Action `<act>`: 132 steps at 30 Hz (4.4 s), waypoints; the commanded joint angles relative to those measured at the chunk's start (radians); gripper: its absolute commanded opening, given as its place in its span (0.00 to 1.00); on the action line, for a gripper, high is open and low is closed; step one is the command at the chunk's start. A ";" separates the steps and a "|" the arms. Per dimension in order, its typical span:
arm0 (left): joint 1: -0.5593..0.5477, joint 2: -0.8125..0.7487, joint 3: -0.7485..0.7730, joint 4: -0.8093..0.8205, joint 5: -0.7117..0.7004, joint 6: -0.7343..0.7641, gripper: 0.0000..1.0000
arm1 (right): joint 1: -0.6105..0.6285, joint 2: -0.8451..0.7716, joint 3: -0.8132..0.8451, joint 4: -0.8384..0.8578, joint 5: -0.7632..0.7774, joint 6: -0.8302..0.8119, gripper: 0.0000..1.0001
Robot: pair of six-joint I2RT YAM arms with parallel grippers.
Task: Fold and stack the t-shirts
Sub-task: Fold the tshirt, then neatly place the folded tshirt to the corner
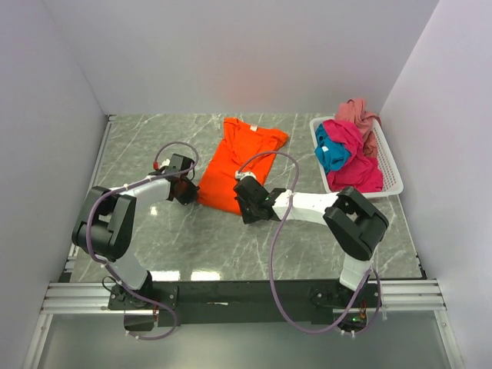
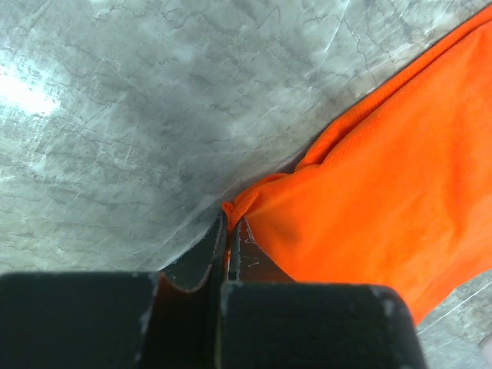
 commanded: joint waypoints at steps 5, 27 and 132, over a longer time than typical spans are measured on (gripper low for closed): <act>0.000 -0.006 -0.046 -0.068 -0.035 0.009 0.01 | 0.003 -0.054 -0.064 0.052 -0.013 -0.017 0.00; -0.004 -0.548 -0.110 -0.298 -0.108 -0.039 0.01 | 0.135 -0.440 -0.142 -0.036 -0.010 0.045 0.00; 0.540 0.768 1.305 -0.304 -0.282 0.811 0.00 | -0.451 -0.400 -0.038 -0.037 0.143 -0.127 0.86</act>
